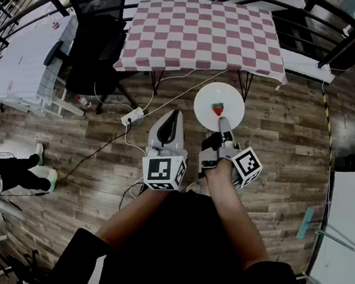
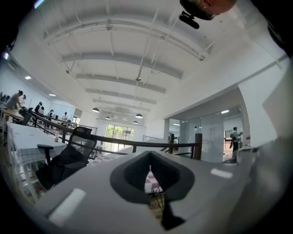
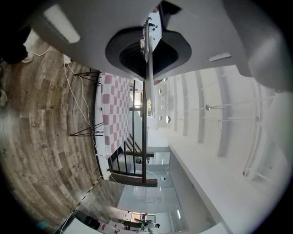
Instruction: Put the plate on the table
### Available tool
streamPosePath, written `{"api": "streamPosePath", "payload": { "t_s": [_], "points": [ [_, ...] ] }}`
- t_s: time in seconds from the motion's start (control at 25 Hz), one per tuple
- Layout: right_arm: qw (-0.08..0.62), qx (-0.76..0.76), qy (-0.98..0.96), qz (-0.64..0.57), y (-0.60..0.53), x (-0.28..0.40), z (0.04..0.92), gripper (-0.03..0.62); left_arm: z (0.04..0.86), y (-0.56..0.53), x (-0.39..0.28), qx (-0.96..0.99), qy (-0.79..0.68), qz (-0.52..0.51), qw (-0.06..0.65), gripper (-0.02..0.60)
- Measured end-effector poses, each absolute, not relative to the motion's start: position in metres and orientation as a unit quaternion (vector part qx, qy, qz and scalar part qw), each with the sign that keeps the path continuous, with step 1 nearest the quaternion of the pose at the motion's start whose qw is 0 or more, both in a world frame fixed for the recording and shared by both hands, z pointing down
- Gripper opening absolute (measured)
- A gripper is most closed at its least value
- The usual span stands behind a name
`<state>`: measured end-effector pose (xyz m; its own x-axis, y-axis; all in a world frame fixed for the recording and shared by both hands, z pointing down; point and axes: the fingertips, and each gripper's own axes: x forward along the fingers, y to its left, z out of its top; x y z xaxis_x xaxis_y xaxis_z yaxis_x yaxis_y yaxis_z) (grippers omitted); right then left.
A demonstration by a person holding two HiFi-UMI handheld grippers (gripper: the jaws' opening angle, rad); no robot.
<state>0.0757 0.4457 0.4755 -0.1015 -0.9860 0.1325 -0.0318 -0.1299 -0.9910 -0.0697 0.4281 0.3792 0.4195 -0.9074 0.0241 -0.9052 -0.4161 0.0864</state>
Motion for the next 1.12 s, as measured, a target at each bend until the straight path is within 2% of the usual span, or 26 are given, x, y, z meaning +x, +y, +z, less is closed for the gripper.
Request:
{"api": "streamPosePath", "payload": {
  "t_s": [0.56,1.12],
  "points": [
    [0.453,-0.498,0.494,-0.55,0.449,0.085,0.486,0.015,0.397,0.43,-0.059,0.85,-0.526,0.002,0.041,0.009],
    [0.419,-0.52,0.511,-0.542,0.365,0.098,0.482,0.015,0.403,0.338,-0.038,0.865,-0.499,0.002,0.052,0.009]
  ]
}}
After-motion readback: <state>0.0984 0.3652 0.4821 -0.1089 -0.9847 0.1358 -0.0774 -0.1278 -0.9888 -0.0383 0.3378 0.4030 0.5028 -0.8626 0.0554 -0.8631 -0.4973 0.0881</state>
